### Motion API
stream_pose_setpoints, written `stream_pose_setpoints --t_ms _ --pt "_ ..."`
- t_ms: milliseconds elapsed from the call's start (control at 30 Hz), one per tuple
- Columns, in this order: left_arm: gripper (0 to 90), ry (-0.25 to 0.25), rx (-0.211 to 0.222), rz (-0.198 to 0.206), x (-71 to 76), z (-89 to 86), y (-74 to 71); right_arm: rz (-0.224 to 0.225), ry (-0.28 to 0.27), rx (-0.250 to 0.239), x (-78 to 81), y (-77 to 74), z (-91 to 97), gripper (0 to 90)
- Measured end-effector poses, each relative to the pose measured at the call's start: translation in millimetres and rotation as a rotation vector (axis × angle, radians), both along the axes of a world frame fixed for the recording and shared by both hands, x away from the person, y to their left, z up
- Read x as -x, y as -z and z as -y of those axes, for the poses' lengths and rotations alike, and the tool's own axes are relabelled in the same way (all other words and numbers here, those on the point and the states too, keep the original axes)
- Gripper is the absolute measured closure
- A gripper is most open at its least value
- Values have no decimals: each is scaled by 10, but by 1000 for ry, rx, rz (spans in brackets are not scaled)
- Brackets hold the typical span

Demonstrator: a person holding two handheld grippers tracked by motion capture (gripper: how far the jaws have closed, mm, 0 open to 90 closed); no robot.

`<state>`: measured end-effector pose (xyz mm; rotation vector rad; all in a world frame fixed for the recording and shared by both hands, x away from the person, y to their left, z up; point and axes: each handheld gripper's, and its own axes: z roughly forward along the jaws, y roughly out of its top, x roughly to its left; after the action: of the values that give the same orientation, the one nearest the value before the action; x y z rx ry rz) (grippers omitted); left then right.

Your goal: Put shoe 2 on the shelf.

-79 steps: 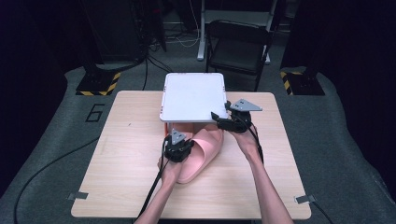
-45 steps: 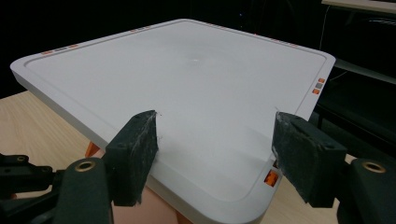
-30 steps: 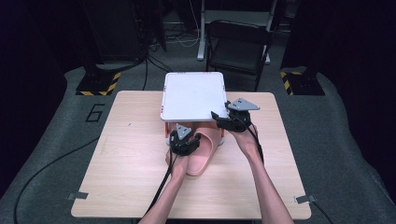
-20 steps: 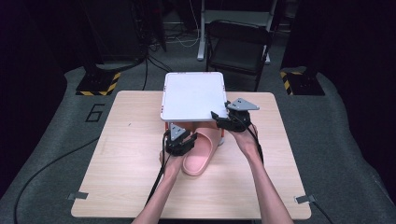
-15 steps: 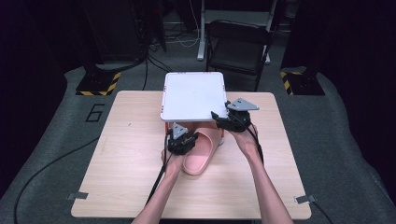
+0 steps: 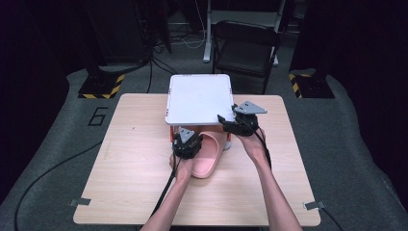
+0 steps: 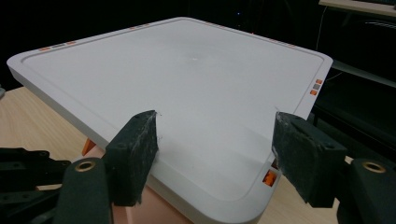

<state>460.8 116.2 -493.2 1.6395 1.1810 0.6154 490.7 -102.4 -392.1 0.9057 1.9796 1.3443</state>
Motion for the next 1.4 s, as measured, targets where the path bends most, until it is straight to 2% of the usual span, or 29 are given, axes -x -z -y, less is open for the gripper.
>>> stream_pose_setpoints --t_ms 67,133,167,200,233,267,300,333,367,433,467,533,567,600,633,667,700,733,767,800,867,900,933,967,1000,1033,1133,1333,1400 --pt "736 15 9 12 -2 23 14 1 -2 -1 0 1 -1 308" --pt "681 53 -4 9 32 -7 -15 -2 8 -9 8 -1 -5 308" --pt "646 53 -4 9 32 -7 -15 -2 8 -9 8 -1 -5 308" --pt "646 75 -12 17 64 -36 -27 4 4 -3 4 -2 -1 307" --pt "568 99 -25 26 95 -68 -40 -5 5 -15 4 3 -4 307" --pt "534 163 -67 51 186 -159 -76 -5 6 -16 3 4 -3 307" --pt "502 163 -67 51 186 -159 -76 -5 6 -16 3 4 -3 307" --pt "502 194 -80 68 236 -204 -78 -4 7 -15 5 3 -2 307" --pt "464 251 -108 46 292 -268 -93 -4 7 -14 6 3 -1 307" --pt "373 329 -132 48 412 -355 -82 -8 10 -20 1 6 -3 307" --pt "331 401 -132 28 538 -432 -60 -10 13 -19 -1 6 -5 307" --pt "294 418 -137 25 583 -468 -51 -3 6 -1 -3 -1 0 307" --pt "272 450 -138 17 707 -563 -2 -8 10 -3 -1 -3 -2 308" --pt "250 450 -138 17 707 -563 -2 -8 8 -1 -1 -5 0 308" --pt "226 470 -143 -13 763 -618 54 -9 10 -1 2 -6 -2 308" --pt "217 470 -143 -13 763 -618 54 -9 10 -1 2 -6 -2 308" --pt "217 474 -186 -10 783 -647 87 -8 8 1 0 -7 0 308" --pt "215 478 -210 -14 786 -655 112 -11 12 -9 -4 -6 -9 308" --pt "215 481 -217 -25 784 -655 124 -11 12 -9 -4 -6 -9 308" --pt "211 489 -196 -42 782 -636 146 -13 13 -11 -3 -5 -11 308" --pt "204 517 -235 -46 783 -597 172 -15 12 -10 -3 -3 -9 308" --pt "204 532 -255 -67 785 -548 212 -24 21 -17 3 -3 -10 308" --pt "205 532 -255 -67 785 -548 212 -24 21 -17 3 -3 -10 308" --pt "215 520 -309 -75 790 -487 256 -27 22 -21 -1 -1 -9 308" --pt "232 520 -309 -75 790 -487 256 -29 21 -25 -1 1 -11 308" --pt "240 515 -329 -82 776 -450 274 -27 18 -24 -6 2 -6 308" --pt "268 515 -328 -76 754 -420 270 -39 20 -32 -5 4 2 308" --pt "317 452 -286 -18 675 -305 212 -38 26 -35 -13 6 12 308" --pt "323 422 -254 1 621 -272 198 -39 27 -36 -13 6 11 309"
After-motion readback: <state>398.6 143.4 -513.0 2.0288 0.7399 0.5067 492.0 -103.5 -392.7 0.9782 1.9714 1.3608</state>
